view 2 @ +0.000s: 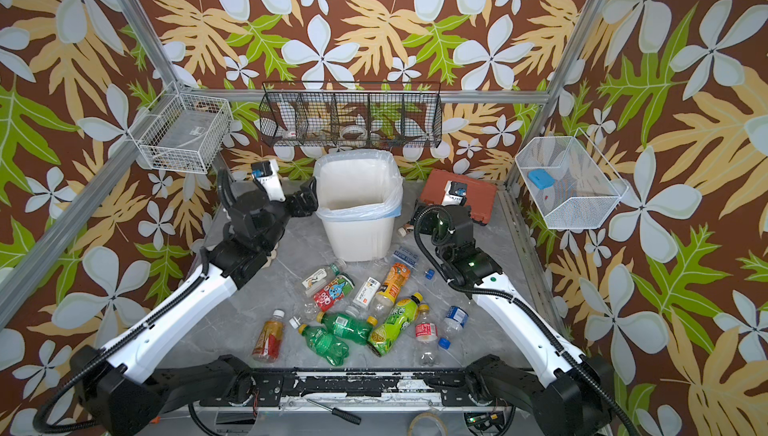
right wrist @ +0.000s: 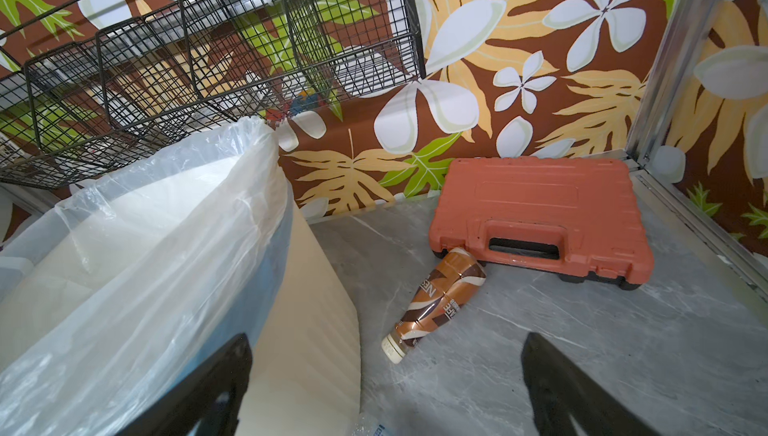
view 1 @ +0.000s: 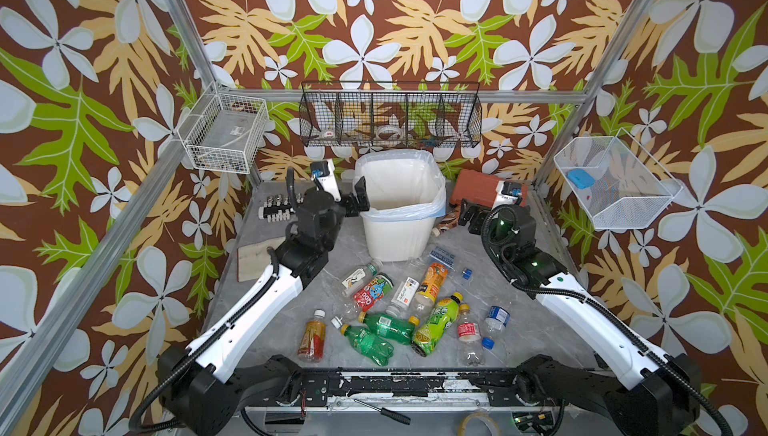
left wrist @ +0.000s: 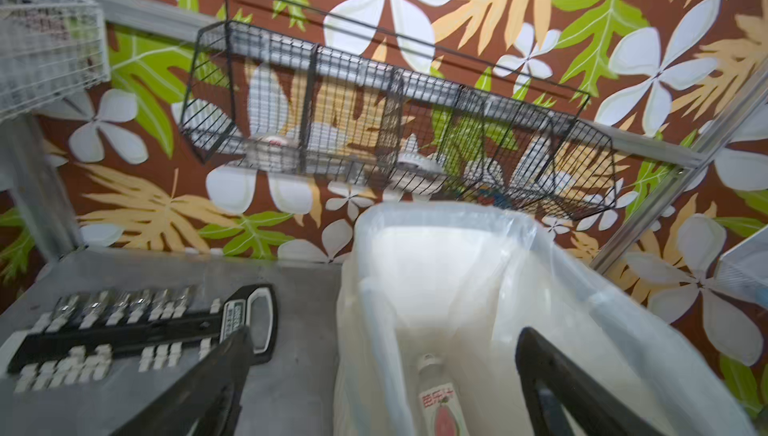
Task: Throw the plastic bottles in the bin
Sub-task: 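Withdraw the left gripper while the right gripper grasps another clear bottle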
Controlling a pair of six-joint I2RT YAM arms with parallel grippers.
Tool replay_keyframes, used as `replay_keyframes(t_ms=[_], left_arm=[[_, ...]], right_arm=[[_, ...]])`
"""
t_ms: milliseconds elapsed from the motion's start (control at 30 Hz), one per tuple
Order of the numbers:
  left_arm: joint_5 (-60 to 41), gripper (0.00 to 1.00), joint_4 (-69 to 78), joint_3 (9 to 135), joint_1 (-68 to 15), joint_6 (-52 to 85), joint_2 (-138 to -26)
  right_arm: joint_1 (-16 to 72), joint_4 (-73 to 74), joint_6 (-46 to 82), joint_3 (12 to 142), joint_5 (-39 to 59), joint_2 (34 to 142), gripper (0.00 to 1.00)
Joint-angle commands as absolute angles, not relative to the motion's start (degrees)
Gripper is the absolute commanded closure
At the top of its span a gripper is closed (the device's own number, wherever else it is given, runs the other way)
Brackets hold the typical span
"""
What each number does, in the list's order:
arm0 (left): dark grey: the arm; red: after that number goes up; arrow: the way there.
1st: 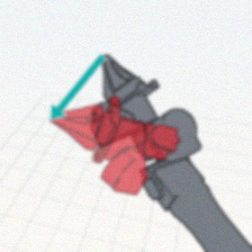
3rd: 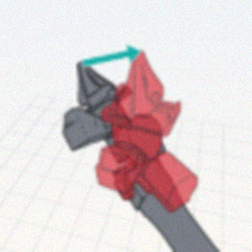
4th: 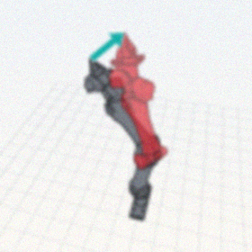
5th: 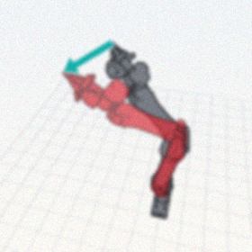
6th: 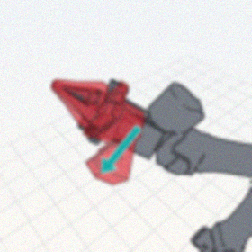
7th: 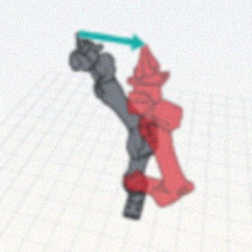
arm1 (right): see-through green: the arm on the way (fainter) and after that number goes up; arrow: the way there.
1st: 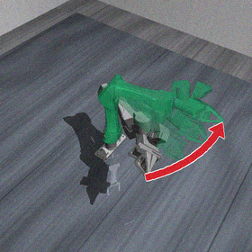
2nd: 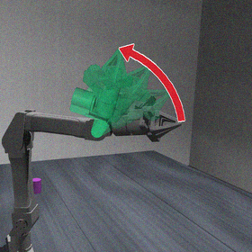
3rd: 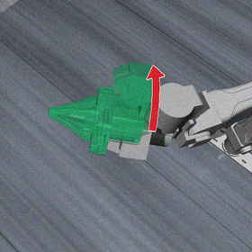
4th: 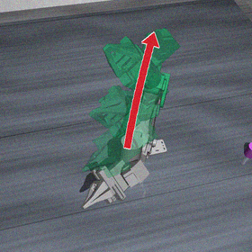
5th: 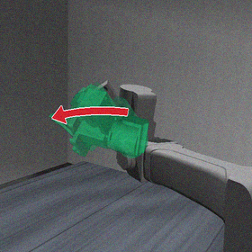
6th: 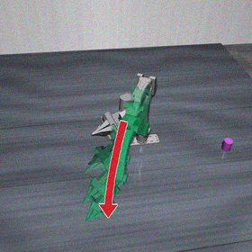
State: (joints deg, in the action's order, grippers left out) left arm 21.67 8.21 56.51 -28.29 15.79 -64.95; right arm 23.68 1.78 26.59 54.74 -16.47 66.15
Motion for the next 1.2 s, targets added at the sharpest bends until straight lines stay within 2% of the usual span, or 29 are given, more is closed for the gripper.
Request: replay_keyframes(t_ms=[0,133,233,467,600,900,1167], left_arm=[[27.2,0.0,11.4,45.5,-28.0,20.4,-58.2],[27.4,0.0,8.1,36.9,-27.8,25.4,-51.1],[27.4,0.0,7.1,35.9,-27.8,25.9,-49.7],[27.6,0.0,7.9,35.8,-27.8,25.4,-51.8],[28.0,0.0,9.1,35.5,-27.8,24.6,-53.1],[29.6,0.0,11.4,33.8,-27.7,24.2,-55.4],[30.2,0.0,11.9,32.4,-27.7,23.6,-56.4]], right_arm=[[23.7,3.0,26.9,55.0,-16.1,66.5,0.0],[23.6,2.8,26.9,55.6,-15.4,67.3,0.0],[23.6,1.8,27.6,56.2,-14.7,68.0,0.01],[23.6,-6.0,29.9,54.9,-15.9,65.2,0.01],[23.6,-16.1,33.4,52.9,-16.8,61.8,0.0],[23.6,-35.4,46.0,40.9,-12.8,54.2,0.01],[23.7,-40.8,52.4,34.2,-13.3,49.9,0.0]])
